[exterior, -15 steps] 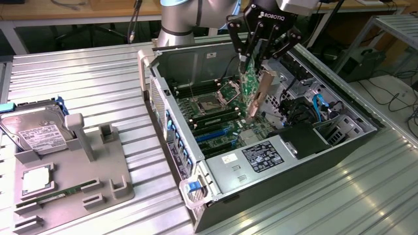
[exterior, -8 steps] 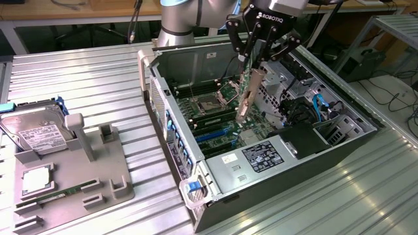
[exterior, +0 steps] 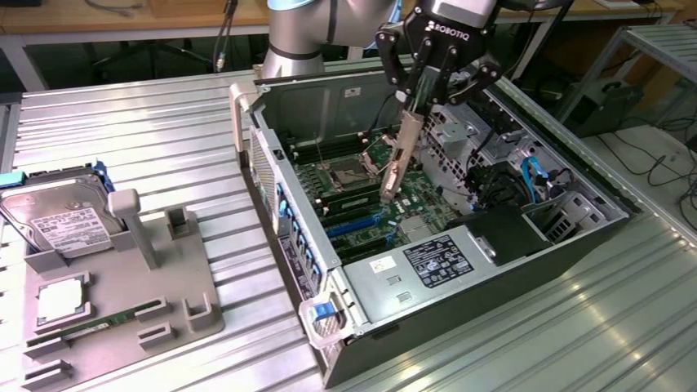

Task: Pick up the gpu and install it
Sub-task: 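Insert the gpu into the slot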

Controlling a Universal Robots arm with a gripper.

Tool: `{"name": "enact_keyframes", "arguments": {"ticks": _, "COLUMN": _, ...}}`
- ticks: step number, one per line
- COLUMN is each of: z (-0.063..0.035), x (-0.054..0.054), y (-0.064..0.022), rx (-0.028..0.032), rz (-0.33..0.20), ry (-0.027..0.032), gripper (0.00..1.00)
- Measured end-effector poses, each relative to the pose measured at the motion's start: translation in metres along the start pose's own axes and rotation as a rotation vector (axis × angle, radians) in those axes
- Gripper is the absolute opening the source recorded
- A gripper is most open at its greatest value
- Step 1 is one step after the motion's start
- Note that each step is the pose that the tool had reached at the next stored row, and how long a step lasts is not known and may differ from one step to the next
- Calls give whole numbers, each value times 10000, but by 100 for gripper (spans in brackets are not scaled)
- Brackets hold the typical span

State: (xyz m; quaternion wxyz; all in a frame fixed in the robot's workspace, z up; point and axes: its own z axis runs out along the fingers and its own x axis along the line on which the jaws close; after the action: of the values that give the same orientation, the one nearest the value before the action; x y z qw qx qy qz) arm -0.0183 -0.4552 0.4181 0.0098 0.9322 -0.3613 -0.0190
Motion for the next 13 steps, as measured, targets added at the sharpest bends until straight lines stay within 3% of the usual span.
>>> {"name": "enact_keyframes", "arguments": {"ticks": 11, "z": 62, "x": -22, "y": -29, "rx": 37, "rz": 1375, "ry": -43, "gripper": 27}}
{"name": "enact_keyframes", "arguments": {"ticks": 13, "z": 80, "x": -22, "y": -29, "rx": 54, "rz": 1929, "ry": -62, "gripper": 27}}
